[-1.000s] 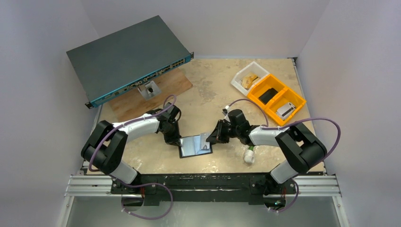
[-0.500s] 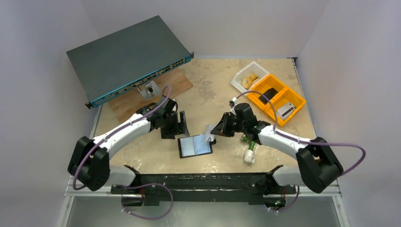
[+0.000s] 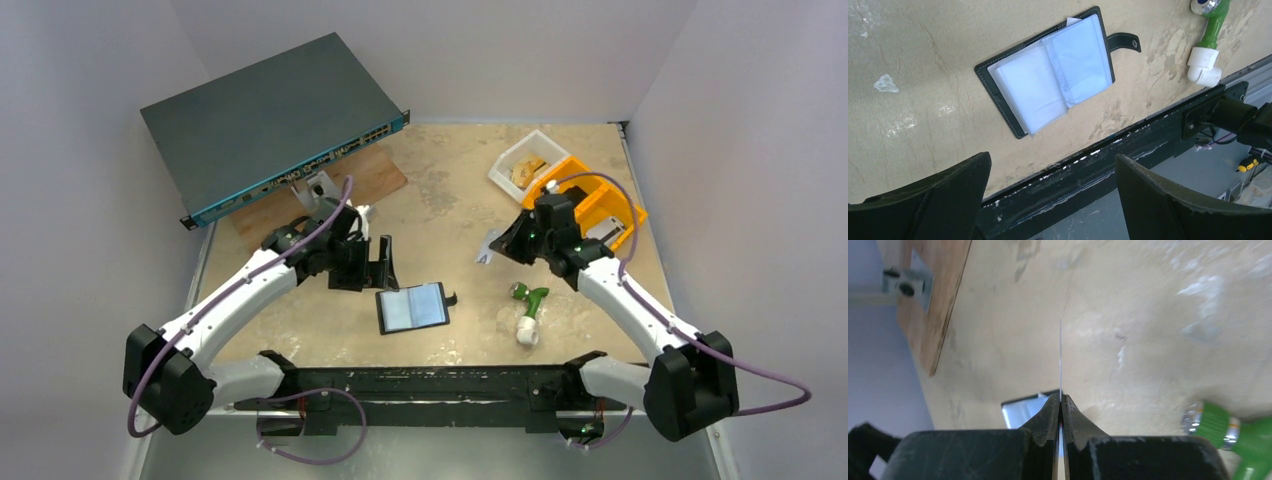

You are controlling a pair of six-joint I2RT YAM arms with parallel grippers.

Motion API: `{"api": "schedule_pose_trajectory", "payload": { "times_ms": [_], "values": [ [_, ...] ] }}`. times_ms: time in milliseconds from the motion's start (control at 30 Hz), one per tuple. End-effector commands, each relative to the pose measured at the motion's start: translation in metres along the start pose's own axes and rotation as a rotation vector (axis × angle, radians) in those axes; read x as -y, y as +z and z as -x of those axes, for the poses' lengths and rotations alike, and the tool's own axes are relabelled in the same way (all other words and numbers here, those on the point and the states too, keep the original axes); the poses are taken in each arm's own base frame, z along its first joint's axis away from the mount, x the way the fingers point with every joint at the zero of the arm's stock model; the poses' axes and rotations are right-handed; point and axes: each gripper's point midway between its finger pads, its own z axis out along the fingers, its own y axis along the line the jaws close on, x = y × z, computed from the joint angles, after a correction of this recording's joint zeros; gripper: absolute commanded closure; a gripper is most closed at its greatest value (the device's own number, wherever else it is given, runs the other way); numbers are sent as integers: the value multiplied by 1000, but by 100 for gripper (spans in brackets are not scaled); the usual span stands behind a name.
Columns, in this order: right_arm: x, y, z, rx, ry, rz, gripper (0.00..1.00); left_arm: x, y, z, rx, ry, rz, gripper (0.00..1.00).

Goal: Take the credit cards out of the card holder
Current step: Place the credit card in the storage box.

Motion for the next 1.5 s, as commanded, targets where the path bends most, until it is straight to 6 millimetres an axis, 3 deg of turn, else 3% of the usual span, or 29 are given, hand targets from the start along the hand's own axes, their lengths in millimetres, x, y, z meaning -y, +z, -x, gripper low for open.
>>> {"api": "schedule_pose_trajectory", "payload": {
  "times_ms": [0, 200, 367, 500, 700, 967, 1167, 1467],
  "values": [
    [26, -22, 66, 182, -14, -209, 100, 12, -17, 3, 13, 102, -49, 6],
    [77, -55, 148, 331, -16, -529, 100, 9, -23, 1, 26, 121, -44, 5],
    [112, -78, 186, 387, 8, -741, 100, 11, -26, 0, 39, 133, -56, 5],
    [146, -90, 204, 408, 38, -890, 100, 11, -27, 0, 49, 129, -64, 4],
    [200, -89, 213, 354, 46, -1107, 100, 6, -26, -3, 55, 129, -48, 4],
    [234, -71, 221, 310, 34, -1226, 100, 4, -24, -2, 51, 130, -35, 4],
    [251, -55, 223, 273, 21, -1275, 95, 1, -24, -2, 50, 125, -20, 4],
    [244, -41, 229, 257, 35, -1206, 70, -1, -21, -2, 42, 116, -16, 4]
  ]
}}
